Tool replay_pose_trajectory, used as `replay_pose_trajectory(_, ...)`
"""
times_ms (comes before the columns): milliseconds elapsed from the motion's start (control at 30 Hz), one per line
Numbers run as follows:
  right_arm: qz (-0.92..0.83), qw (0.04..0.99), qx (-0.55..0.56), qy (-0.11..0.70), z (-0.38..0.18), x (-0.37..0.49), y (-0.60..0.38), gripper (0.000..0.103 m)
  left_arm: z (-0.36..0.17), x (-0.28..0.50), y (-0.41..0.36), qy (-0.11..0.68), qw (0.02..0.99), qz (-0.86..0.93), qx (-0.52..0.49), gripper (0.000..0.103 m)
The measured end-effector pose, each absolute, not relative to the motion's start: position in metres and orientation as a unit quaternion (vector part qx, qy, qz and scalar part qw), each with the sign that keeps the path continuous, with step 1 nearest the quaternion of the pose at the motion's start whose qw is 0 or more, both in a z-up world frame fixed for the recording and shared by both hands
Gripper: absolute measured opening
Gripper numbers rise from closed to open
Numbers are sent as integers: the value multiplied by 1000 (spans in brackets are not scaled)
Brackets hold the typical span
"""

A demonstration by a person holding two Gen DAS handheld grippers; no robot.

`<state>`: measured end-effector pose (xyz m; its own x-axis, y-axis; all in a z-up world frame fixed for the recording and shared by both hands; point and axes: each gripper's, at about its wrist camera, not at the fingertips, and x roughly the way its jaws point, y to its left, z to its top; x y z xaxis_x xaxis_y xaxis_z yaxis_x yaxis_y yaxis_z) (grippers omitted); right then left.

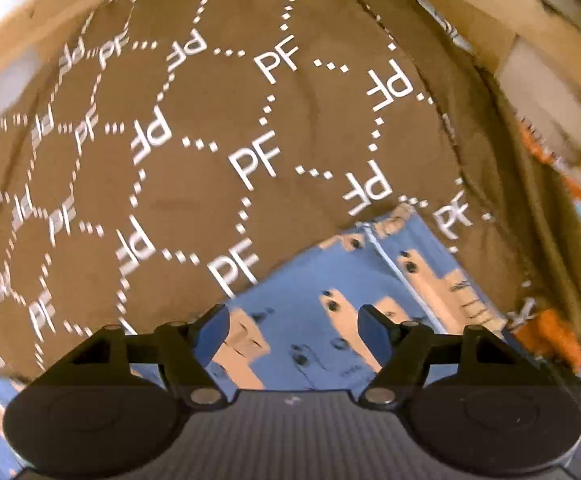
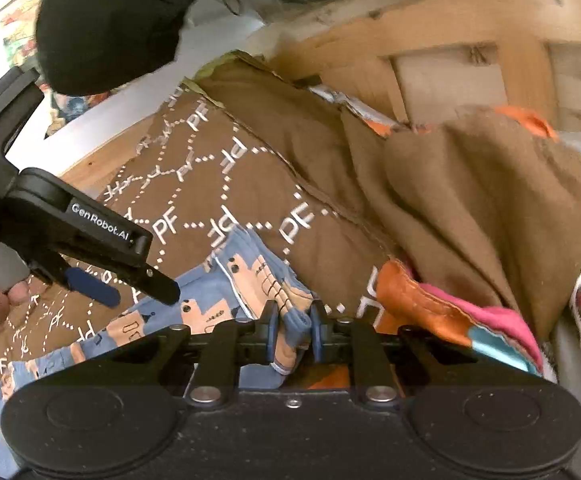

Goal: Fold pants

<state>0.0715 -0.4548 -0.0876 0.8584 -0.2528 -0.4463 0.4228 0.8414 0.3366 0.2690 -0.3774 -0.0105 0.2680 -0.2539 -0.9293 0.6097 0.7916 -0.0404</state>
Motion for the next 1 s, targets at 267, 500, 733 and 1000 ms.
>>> replay_pose_trajectory(267, -126, 969, 54, 204, -79, 80, -410, 16, 20, 269, -386, 530, 787, -297, 104, 76)
replay_pose_trajectory(500, -103, 969, 15, 223, -81, 88, -398, 16, 7, 271, -408, 543, 774, -302, 121, 81)
replay_pose_trajectory(733, -94, 965, 47, 240, -84, 93, -404, 16, -10, 258, -423, 547, 765, -304, 157, 83)
replay_pose_trajectory(1000, -93, 965, 49, 240, -83, 91, -404, 16, -17, 252, -436, 543, 762, -302, 181, 68)
